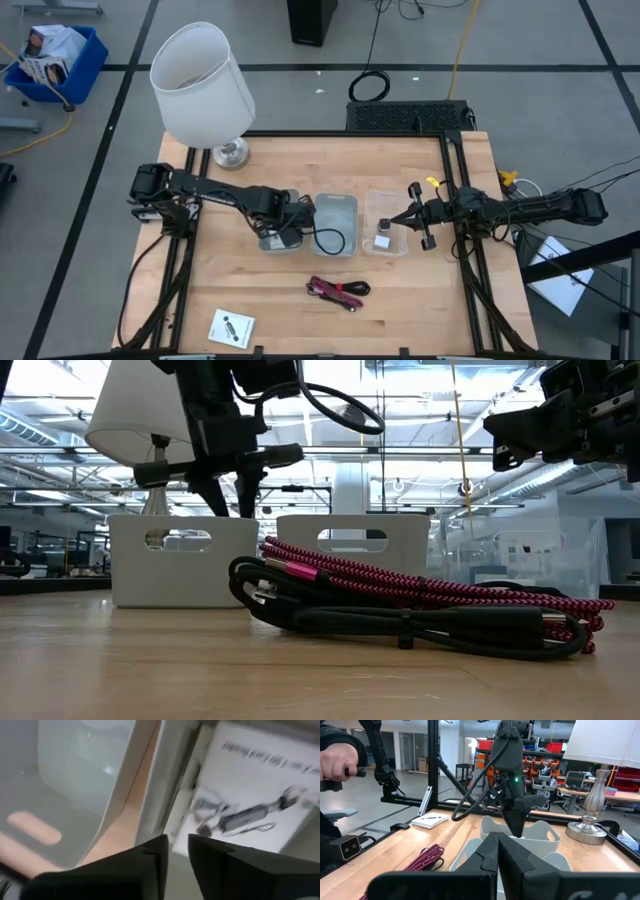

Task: Pick and place items into bin
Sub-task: Put the card reader box into the left gray bin

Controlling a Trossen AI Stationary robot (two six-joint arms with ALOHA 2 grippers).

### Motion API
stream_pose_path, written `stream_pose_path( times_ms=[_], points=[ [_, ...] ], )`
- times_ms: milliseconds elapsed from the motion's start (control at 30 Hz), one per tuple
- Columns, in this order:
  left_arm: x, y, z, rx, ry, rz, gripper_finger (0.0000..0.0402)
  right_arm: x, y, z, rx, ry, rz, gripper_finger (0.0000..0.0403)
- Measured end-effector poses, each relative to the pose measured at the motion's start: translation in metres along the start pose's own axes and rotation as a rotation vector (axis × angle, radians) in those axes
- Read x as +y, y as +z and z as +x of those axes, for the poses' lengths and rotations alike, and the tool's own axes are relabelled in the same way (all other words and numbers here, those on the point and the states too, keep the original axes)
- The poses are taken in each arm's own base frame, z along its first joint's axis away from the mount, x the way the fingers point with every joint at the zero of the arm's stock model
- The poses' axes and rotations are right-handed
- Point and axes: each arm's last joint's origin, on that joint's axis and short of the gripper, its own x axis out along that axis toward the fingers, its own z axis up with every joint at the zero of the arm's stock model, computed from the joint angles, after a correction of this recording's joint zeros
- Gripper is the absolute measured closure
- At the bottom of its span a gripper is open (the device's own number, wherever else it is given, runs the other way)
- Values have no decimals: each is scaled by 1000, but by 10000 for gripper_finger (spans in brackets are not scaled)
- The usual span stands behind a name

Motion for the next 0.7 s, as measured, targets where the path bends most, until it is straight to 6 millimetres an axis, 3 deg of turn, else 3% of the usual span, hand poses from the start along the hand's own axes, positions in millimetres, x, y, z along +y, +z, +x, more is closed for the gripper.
stream_pose_path(
  times_ms=[167, 333, 500, 600, 700],
  points=[
    [2, -6, -7, 138, 92, -30, 278, 0, 0, 0, 0, 0, 6, 403],
    [-6, -11, -54, 165, 259, -98, 264, 0, 0, 0, 0, 0, 4, 403],
    [-37, -9, -123, -44, 422, -265, 271, 0, 0, 0, 0, 0, 4, 403],
    [-61, -8, -158, -303, 409, -518, 278, 0, 0, 0, -1, 0, 2, 403],
    [-81, -9, -183, -565, 273, -891, 285, 0, 1, 0, -8, 0, 2, 403]
  ],
)
